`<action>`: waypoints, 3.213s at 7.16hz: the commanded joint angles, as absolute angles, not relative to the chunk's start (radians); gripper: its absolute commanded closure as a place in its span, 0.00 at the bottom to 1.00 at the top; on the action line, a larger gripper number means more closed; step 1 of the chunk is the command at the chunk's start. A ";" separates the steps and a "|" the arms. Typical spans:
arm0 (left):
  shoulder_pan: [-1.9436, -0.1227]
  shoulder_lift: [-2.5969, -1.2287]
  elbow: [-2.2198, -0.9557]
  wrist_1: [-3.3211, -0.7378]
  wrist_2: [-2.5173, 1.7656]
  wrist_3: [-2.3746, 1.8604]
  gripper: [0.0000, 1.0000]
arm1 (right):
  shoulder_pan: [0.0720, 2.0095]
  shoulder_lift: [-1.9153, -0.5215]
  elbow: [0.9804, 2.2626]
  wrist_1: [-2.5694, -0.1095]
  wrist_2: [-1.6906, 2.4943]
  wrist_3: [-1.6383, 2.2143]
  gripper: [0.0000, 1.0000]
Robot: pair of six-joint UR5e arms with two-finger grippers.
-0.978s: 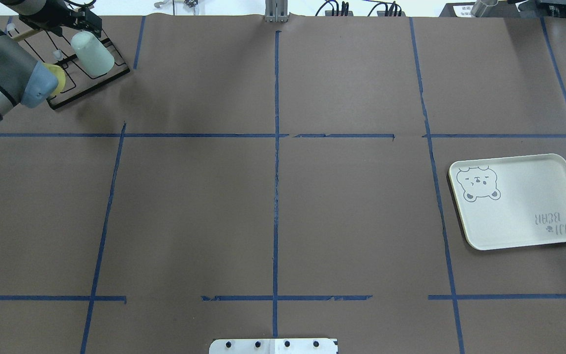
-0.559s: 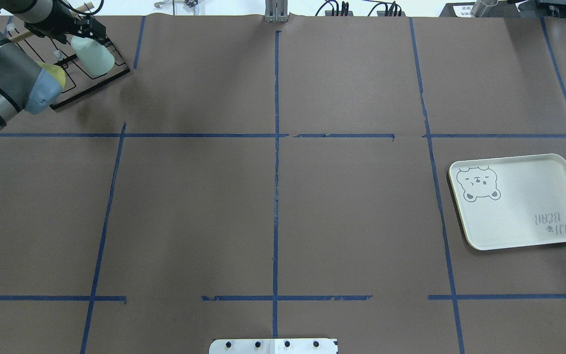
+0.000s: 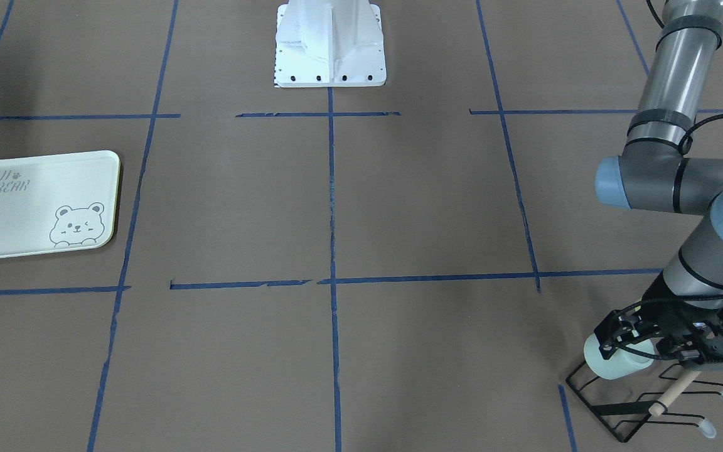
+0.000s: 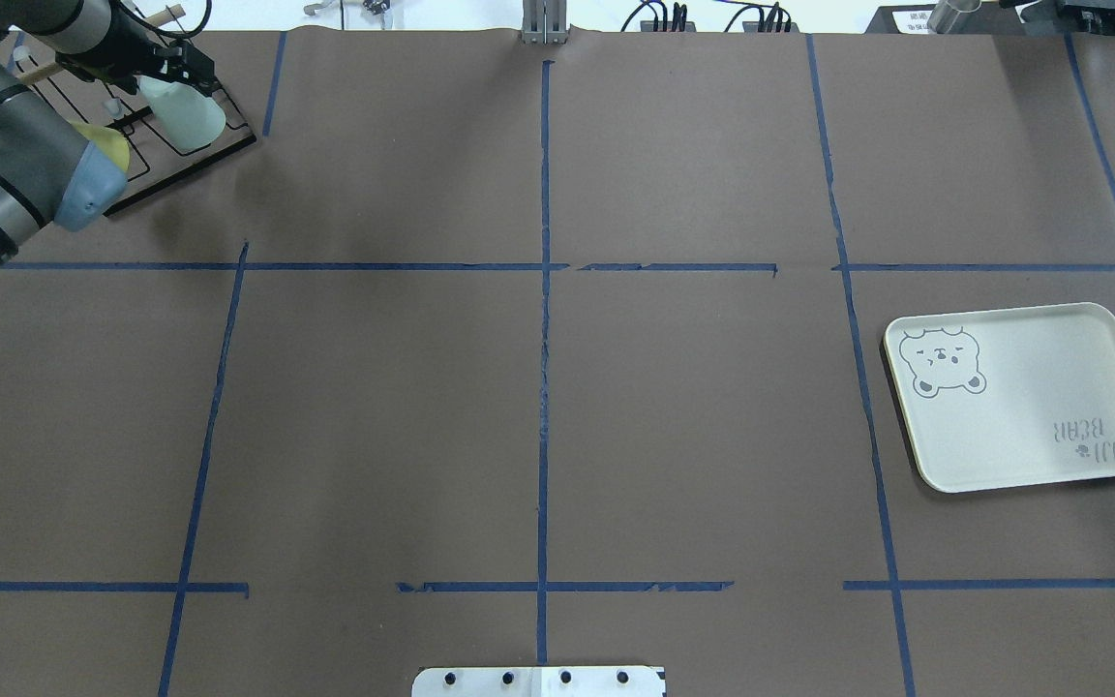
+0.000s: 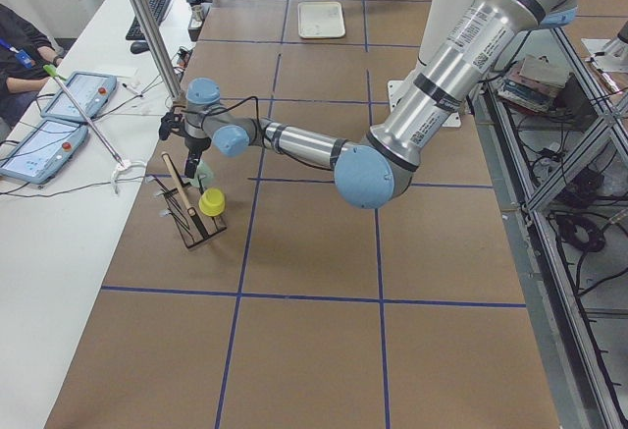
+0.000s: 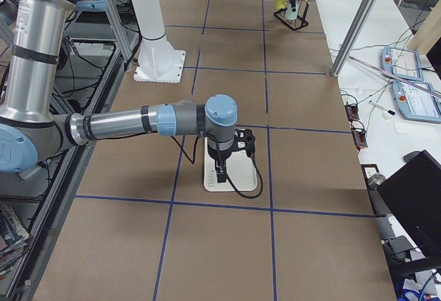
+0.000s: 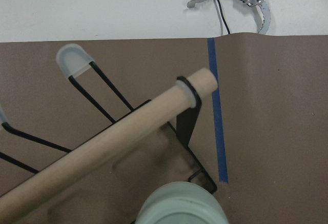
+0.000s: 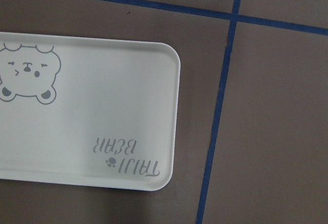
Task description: Left arm grabs green cup and hands to right arm on tray
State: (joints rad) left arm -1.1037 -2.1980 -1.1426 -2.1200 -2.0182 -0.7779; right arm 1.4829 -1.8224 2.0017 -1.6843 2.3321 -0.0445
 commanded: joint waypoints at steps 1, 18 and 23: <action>-1.103 -2.197 -1.143 -2.120 -2.019 -0.779 0.11 | 1.482 -1.822 2.002 -1.684 2.332 -0.044 0.00; -0.892 -2.011 -1.831 -2.000 -1.979 -1.467 0.88 | 1.128 -1.796 1.987 -0.730 2.307 1.081 0.00; -0.675 -2.010 -1.815 -2.505 -1.980 -1.927 0.89 | 0.781 -1.626 1.982 -0.251 1.976 1.679 0.00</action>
State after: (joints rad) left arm -0.7312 -2.0093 -1.8248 -2.3772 -1.9808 -1.8402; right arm 0.8462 -1.6507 1.9820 -0.3498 2.0257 1.5999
